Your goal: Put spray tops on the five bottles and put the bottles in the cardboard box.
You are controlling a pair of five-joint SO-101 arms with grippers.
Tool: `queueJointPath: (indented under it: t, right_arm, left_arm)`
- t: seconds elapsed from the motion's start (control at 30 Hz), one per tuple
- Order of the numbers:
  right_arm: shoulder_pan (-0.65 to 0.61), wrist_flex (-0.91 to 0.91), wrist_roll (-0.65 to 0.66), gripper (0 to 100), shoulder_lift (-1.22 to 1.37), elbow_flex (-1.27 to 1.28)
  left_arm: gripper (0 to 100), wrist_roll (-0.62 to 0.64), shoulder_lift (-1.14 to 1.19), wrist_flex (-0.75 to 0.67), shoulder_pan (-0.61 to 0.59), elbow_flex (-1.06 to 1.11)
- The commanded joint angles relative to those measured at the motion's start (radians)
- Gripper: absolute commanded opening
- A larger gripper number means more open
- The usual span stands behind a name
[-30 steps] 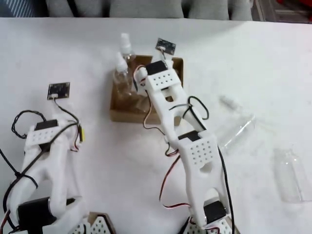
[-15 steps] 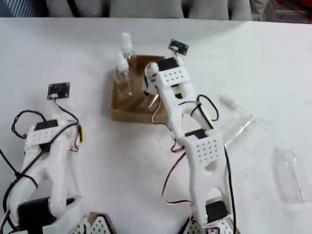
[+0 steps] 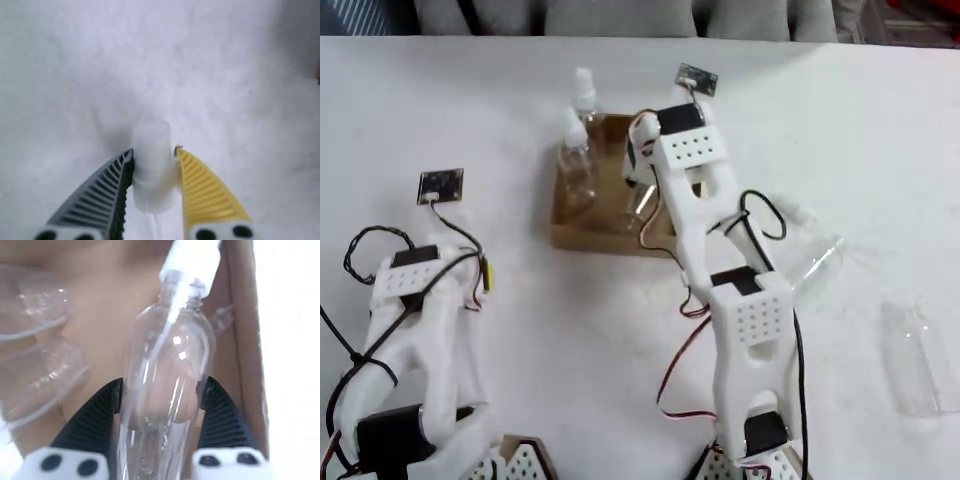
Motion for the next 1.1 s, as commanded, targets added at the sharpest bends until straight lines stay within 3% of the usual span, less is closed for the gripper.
queueJointPath:
  t: [0.0, 0.6, 0.77, 1.07]
  right_arm:
    - [0.018, 0.024, 0.026, 1.5, -0.105, -0.006]
    - [0.018, 0.231, 0.155, 1.5, -0.288, 0.021]
    - [0.016, 0.214, 0.222, 1.5, -0.387, 0.244]
    - [0.012, -0.019, 0.336, 1.5, -0.773, 0.781]
  left_arm:
    - [2, -0.012, -0.045, -0.021, 0.010, -0.005]
    - [2, -0.012, -0.045, -0.021, 0.010, -0.005]
    - [2, -0.012, -0.045, -0.021, 0.010, -0.005]
    - [2, -0.012, -0.045, -0.021, 0.010, -0.005]
